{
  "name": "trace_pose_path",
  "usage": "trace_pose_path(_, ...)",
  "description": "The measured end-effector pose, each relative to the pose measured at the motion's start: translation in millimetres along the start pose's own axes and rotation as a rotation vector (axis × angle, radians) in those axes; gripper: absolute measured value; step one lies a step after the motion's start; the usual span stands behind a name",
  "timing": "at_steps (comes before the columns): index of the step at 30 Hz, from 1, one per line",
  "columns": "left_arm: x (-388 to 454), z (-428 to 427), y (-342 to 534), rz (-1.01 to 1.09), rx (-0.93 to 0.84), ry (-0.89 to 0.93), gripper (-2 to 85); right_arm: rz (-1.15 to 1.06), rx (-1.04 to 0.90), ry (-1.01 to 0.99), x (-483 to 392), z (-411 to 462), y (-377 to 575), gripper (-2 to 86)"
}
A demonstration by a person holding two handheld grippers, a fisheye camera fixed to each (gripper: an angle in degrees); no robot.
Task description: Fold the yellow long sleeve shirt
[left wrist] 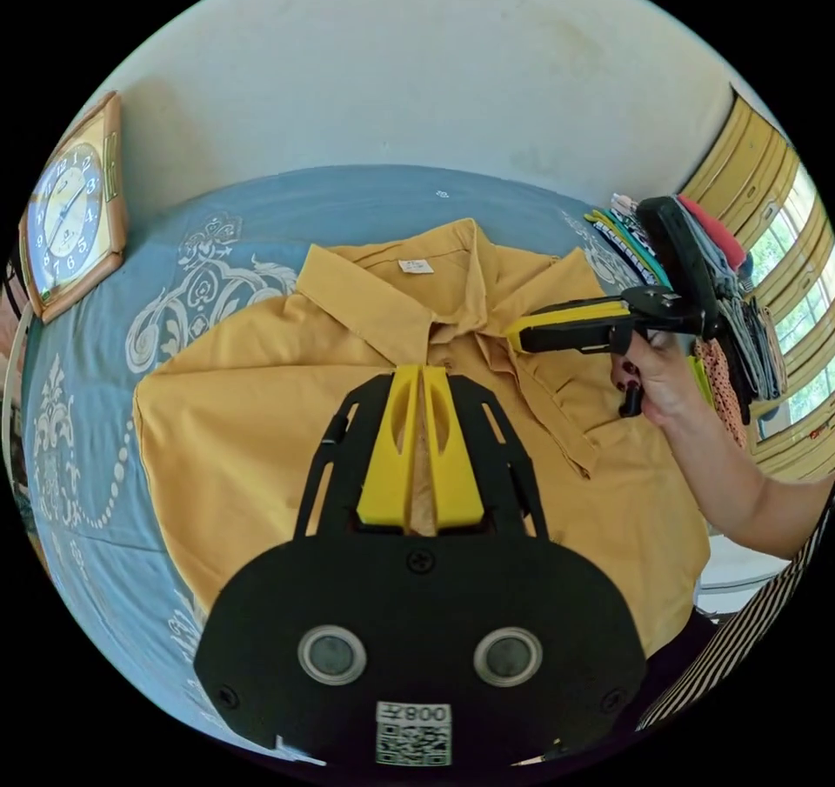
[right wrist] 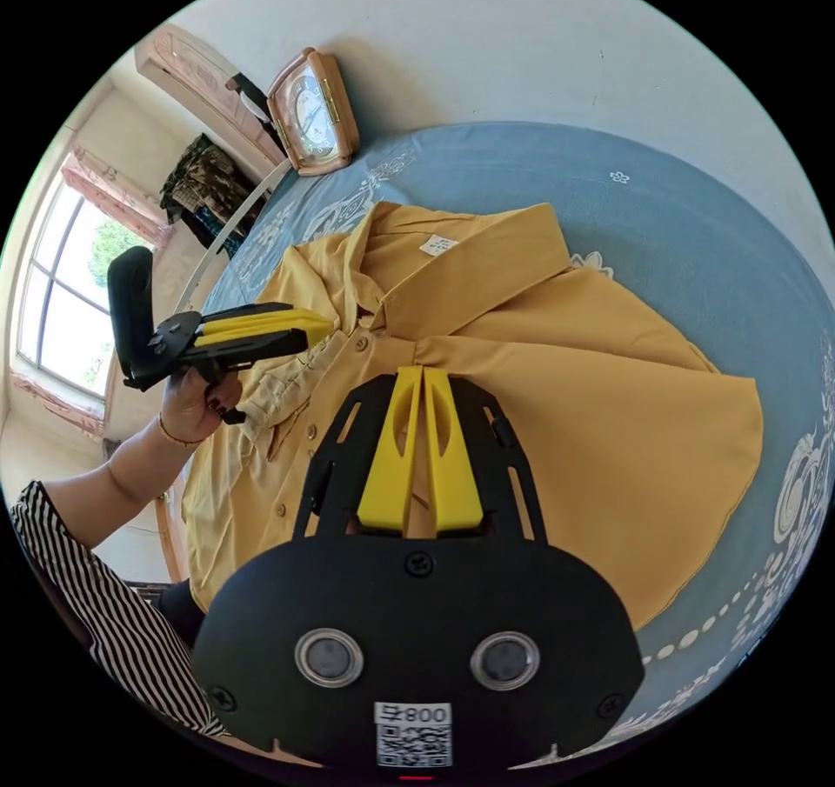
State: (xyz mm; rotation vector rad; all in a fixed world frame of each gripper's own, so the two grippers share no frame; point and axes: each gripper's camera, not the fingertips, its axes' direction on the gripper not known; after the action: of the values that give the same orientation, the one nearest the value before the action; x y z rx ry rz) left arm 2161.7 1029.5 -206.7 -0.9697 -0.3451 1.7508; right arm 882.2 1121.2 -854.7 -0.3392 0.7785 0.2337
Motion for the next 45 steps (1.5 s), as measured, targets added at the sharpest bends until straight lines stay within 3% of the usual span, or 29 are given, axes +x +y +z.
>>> trace_pose_path(8,-13,-14,19,-0.017,-0.034,-0.013,0.3,-0.004,-0.012,0.017,-8,-1,33,0.2)
trace_pose_path(13,-28,-67,64,-0.053,0.011,0.051,0.4,-0.020,0.032,0.064,-21,-27,81,0.1)
trace_pose_path(20,-49,-88,150,-0.130,-0.128,0.118,0.4,0.030,0.041,0.056,-29,-46,172,0.1)
trace_pose_path(22,-54,-96,158,-0.133,-0.085,0.111,0.4,0.037,-0.064,0.081,-29,-26,190,0.1)
trace_pose_path(28,-61,-158,195,-0.144,-0.062,0.094,0.8,0.053,0.013,0.087,-31,-59,233,0.1)
trace_pose_path(35,-100,-245,347,-0.342,-0.121,0.159,2.4,0.179,0.007,-0.078,-18,-105,354,0.2)
trace_pose_path(45,-165,-370,568,-0.760,-0.103,0.332,8.3,0.634,0.090,-0.206,11,-175,599,4.7)
